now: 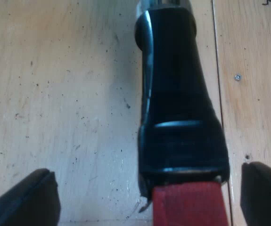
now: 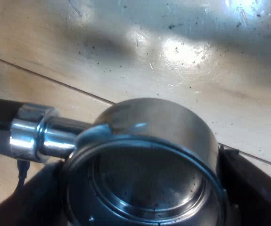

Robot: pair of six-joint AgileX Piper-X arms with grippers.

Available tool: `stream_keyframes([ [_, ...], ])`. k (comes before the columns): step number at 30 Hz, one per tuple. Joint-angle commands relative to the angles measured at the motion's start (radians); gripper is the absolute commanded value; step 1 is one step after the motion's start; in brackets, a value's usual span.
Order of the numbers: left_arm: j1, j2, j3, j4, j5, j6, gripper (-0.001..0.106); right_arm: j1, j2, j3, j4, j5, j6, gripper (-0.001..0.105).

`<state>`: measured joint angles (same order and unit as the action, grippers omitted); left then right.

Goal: Put the handle in the coffee machine

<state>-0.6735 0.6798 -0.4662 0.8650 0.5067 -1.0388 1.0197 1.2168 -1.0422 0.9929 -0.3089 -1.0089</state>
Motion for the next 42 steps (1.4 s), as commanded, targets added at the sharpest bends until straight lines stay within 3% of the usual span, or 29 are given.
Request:
stream_keyframes([
  [1,-0.002,-0.003,-0.003,-0.002,-0.012,-0.011,0.076,-0.004,-0.017,-0.009,-0.024,-0.026,-0.006,0.000],
  [12,-0.002,-0.003,-0.003,-0.002,-0.046,-0.009,0.075,-0.004,-0.017,-0.009,-0.024,-0.026,-0.006,0.000],
  [18,-0.002,-0.003,-0.003,-0.002,-0.046,-0.009,0.062,-0.004,-0.017,-0.009,-0.024,-0.026,-0.006,0.000],
  [24,-0.002,-0.003,-0.003,-0.002,-0.046,-0.007,0.035,-0.004,-0.017,-0.009,-0.024,-0.026,-0.006,0.000],
  [26,-0.002,-0.003,-0.003,-0.002,-0.046,-0.007,0.016,-0.004,-0.017,-0.009,-0.024,-0.026,-0.006,0.000],
  [29,-0.002,-0.003,-0.003,-0.002,-0.046,-0.007,0.000,-0.004,-0.017,-0.009,-0.024,-0.026,-0.006,0.000],
  [42,-0.002,-0.003,-0.003,0.058,-0.049,0.034,0.000,-0.004,-0.017,-0.009,-0.024,-0.024,0.002,0.000],
])
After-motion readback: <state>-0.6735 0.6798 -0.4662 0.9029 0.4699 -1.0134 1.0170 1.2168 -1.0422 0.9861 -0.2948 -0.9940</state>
